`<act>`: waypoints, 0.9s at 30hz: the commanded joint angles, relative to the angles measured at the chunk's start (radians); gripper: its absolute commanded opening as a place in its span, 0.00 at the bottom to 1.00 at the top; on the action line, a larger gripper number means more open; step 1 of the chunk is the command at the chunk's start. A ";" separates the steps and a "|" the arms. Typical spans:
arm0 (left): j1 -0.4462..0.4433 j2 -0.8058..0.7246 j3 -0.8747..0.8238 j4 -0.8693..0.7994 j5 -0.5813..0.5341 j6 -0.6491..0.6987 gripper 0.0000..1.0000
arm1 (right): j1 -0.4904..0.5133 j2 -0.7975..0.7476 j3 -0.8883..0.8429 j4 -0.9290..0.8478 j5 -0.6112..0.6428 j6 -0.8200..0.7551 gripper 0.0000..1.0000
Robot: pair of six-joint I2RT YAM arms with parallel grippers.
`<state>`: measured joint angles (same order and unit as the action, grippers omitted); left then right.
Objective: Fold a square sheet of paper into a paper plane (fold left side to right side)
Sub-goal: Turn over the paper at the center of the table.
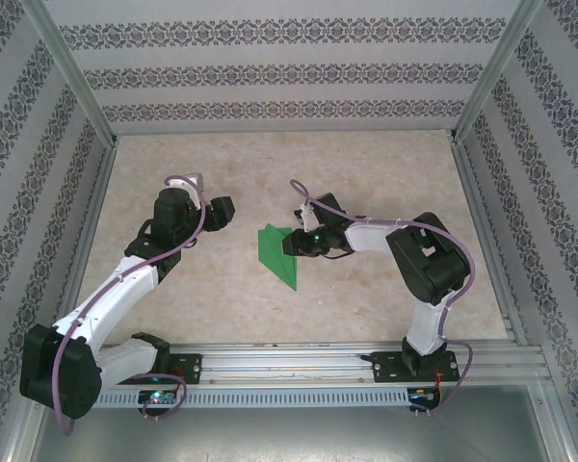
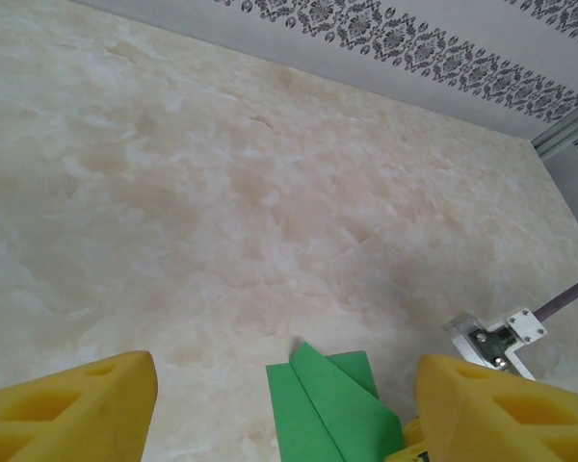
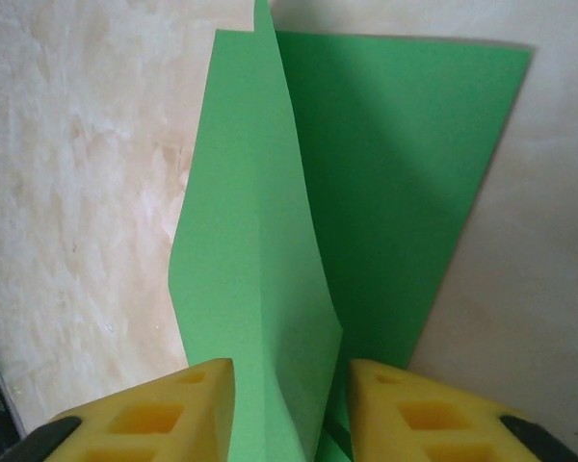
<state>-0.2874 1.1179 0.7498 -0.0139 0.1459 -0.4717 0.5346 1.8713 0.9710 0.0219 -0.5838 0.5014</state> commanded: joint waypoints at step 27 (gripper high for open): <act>0.008 0.252 0.263 0.404 0.815 -0.344 0.44 | -0.202 -0.471 -0.048 0.525 -0.366 0.236 0.00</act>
<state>-0.2638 1.3518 0.9726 0.2550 0.8291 -0.7326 0.3405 1.4231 0.9203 0.3859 -0.8307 0.6529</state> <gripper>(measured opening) 0.446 0.043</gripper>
